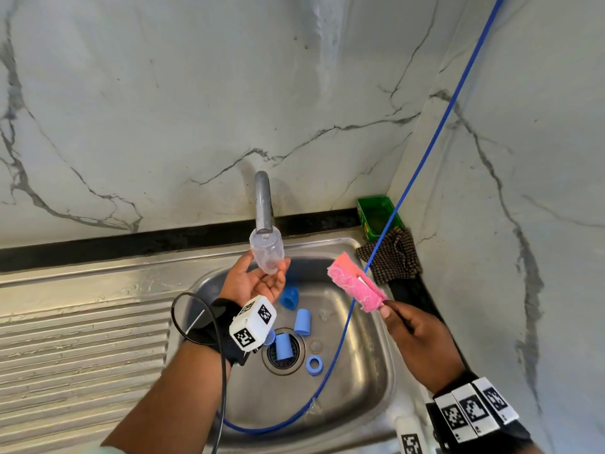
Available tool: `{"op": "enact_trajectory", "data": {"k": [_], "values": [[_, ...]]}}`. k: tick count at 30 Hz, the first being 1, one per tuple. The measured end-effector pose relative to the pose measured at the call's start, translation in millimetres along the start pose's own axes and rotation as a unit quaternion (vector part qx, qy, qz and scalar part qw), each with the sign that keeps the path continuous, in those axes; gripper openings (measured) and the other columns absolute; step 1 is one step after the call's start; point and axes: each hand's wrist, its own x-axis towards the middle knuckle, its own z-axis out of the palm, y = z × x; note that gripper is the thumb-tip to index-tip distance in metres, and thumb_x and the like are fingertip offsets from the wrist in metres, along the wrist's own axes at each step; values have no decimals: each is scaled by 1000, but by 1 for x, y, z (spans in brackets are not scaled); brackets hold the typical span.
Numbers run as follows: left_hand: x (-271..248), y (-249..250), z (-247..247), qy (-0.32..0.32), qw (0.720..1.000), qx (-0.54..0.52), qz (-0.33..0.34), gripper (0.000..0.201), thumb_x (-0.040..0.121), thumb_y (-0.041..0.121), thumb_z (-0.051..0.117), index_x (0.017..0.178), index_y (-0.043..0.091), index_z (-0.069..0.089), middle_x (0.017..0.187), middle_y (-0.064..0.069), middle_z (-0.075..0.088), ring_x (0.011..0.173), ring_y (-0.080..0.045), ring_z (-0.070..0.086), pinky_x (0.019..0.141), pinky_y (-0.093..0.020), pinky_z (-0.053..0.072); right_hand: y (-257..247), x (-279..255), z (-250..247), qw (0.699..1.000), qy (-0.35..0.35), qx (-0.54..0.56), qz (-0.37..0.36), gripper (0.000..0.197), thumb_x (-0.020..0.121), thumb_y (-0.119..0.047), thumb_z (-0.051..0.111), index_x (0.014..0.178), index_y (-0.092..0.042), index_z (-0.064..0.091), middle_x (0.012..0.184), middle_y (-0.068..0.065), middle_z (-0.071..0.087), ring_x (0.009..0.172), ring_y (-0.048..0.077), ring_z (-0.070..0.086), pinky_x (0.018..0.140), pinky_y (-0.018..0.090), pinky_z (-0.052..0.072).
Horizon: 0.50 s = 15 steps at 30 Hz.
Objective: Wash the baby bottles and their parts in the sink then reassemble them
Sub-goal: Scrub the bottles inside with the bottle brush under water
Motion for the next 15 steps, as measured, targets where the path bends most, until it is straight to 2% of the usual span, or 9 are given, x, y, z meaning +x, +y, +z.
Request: {"op": "enact_trajectory", "data": {"k": [3,6,8,10,12,13,14,15], "values": [[3,-1,-2,3,1000,-8,3,57,94,43,58,121,-7,58,109,-21,69,73,-20,68,61,-25,59,-1,-2,-2,1000,0,2,-6,21,98,-35,59,112,-34,75,86,-11,74,79,5,67,78,30,53],[2,-1,-2,10,1000,18,12,55,88,43,63,118,-3,59,98,-19,71,74,-21,66,61,-26,58,-2,-3,-3,1000,-9,5,-9,21,99,-36,58,112,-37,74,82,-5,73,78,17,66,74,35,54],[3,-1,-3,27,998,48,14,55,90,47,64,117,-1,60,92,-18,71,80,-23,66,64,-29,61,-4,-4,-3,1000,-15,1,-13,21,99,-37,58,113,-38,74,81,-5,72,76,16,66,73,35,54],[3,1,-5,46,995,80,22,59,91,52,63,117,-1,58,99,-21,70,91,-27,67,72,-34,62,-6,-5,-3,1000,-16,-2,-16,20,99,-37,58,112,-38,73,80,-4,73,76,14,67,73,32,53],[1,0,-5,49,987,144,57,54,91,44,65,121,0,56,115,-24,68,102,-30,68,80,-37,62,-9,-5,-4,1000,-15,-1,-17,20,98,-36,59,112,-37,74,81,-7,74,77,10,67,73,26,52],[0,-1,-4,54,976,190,89,48,90,34,68,125,4,55,122,-22,66,107,-31,67,81,-39,62,-10,-5,-4,1000,-16,1,-18,20,98,-35,60,111,-37,74,82,-9,74,78,7,67,73,24,52],[-1,-3,-4,70,960,236,131,46,89,23,72,129,9,55,127,-19,64,112,-32,66,82,-39,61,-11,-4,-3,1000,-17,3,-19,19,98,-35,60,111,-37,74,84,-10,75,79,5,68,73,22,52],[-1,-4,-3,96,935,290,183,52,86,13,76,133,15,55,128,-14,63,115,-30,63,85,-39,58,-11,-4,-3,1000,-18,5,-20,19,98,-35,60,110,-37,74,84,-11,75,80,5,68,74,22,52]]}}
